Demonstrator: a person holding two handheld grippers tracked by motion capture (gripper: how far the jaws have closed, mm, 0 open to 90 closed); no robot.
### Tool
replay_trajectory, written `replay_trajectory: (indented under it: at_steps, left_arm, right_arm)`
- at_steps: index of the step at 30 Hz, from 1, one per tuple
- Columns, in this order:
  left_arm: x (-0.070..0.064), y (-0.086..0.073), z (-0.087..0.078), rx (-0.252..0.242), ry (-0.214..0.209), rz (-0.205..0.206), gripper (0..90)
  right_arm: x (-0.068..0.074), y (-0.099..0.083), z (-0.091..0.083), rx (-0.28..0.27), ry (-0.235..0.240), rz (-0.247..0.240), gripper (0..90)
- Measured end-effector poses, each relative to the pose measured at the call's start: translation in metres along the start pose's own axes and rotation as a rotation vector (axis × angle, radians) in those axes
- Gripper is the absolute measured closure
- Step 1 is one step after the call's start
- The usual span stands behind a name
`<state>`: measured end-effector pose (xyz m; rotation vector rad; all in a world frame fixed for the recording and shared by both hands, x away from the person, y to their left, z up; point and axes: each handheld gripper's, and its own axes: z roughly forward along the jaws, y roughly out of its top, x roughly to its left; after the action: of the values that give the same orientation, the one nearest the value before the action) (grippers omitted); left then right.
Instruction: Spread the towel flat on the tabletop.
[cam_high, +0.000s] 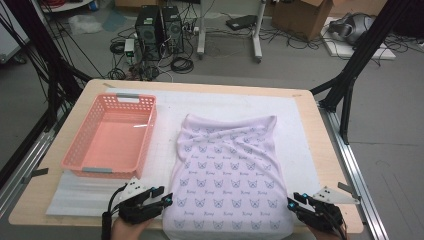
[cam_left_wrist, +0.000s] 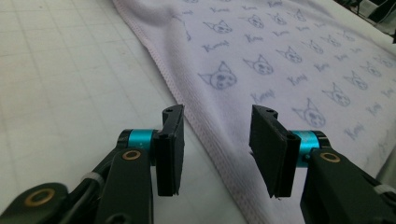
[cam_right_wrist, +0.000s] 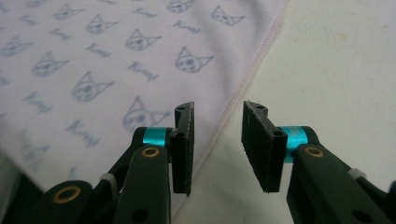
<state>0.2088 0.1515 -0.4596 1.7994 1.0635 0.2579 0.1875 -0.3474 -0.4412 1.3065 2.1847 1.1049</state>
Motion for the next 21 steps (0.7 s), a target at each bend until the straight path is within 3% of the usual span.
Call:
replay_trajectory:
  at_steps: [3,5,6,7,8,10,16,19,21]
  left_arm:
    - [-0.002,0.001,0.009,0.008,-0.009,0.007,55.5]
    - [-0.007,0.0,0.011,0.009,0.013,0.053,59.8]
    - [-0.01,-0.003,0.011,0.016,0.022,0.102,72.8]
    - [-0.014,-0.005,0.01,0.005,0.04,0.151,82.2]
    - [-0.017,-0.006,0.01,0.007,0.048,0.149,86.5]
    - [-0.017,-0.005,0.007,0.02,0.05,0.141,87.2]
    - [-0.014,-0.012,-0.011,0.03,0.023,0.073,87.3]
    - [-0.021,-0.014,-0.016,0.049,0.012,0.106,87.2]
    - [-0.023,-0.013,-0.016,0.031,0.001,0.103,85.1]
  right_arm:
    - [-0.001,0.006,0.013,0.021,-0.01,0.013,58.7]
    - [0.001,0.009,0.022,0.047,-0.021,-0.002,60.8]
    - [0.002,0.009,0.023,0.044,-0.04,-0.013,67.6]
    - [0.002,0.01,0.023,0.047,-0.026,-0.008,82.1]
    - [0.002,0.01,0.022,0.051,0.005,-0.006,86.7]
    - [0.005,0.008,0.02,0.053,-0.006,-0.03,87.7]
    - [0.003,-0.006,0.002,0.055,0.021,-0.025,87.9]
    - [0.007,-0.011,-0.006,0.065,0.029,-0.037,87.9]
    - [0.01,-0.012,-0.009,0.069,0.031,-0.042,86.3]
